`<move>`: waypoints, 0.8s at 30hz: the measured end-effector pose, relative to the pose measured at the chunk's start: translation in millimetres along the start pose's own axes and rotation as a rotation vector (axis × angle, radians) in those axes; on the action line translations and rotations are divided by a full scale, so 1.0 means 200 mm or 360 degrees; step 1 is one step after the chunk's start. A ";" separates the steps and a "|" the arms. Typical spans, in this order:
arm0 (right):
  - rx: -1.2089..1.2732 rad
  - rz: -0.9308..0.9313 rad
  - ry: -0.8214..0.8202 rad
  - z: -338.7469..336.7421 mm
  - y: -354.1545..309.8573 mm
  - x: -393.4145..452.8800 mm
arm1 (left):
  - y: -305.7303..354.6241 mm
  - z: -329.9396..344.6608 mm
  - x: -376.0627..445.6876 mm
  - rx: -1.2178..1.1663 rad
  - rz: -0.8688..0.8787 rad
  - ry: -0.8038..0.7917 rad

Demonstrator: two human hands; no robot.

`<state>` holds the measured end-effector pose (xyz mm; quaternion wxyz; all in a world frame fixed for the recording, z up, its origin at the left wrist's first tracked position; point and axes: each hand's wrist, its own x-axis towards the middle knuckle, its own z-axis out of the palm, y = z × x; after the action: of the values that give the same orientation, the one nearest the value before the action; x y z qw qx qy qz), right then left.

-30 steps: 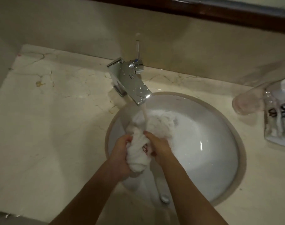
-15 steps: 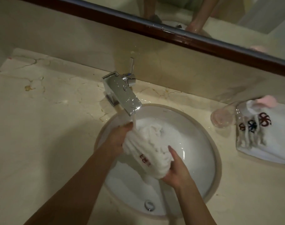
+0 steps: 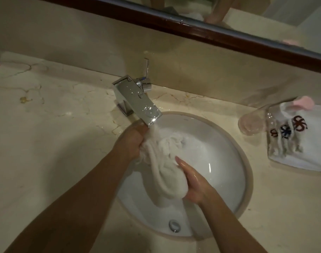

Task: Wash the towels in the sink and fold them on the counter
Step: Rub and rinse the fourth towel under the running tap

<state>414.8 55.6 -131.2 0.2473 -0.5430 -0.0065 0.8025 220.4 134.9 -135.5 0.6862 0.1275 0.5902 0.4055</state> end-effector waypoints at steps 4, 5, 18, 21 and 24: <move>0.0193 -0.0238 0.0015 0.24 -0.13 0.17 | -0.06 -0.06 -0.01 0.0356 0.0157 0.0165; 0.0227 -0.0299 -0.0023 0.30 -0.16 0.20 | -0.08 -0.09 -0.04 0.0563 0.0205 0.0190; -0.0451 0.0167 -0.0003 0.01 -0.13 0.18 | -0.09 -0.05 -0.10 -0.0276 -0.0548 -0.0103; -0.0601 0.0266 0.0111 -0.13 -0.09 0.11 | -0.05 0.03 -0.13 -0.0169 -0.0352 -0.0179; -0.0842 0.0033 0.0234 -0.13 -0.11 0.11 | -0.08 0.02 -0.11 -0.0106 -0.0383 -0.0252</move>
<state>439.1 76.8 -155.1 0.0886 -0.6455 -0.1924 0.7338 230.6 109.1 -129.5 0.7781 0.0646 0.5315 0.3285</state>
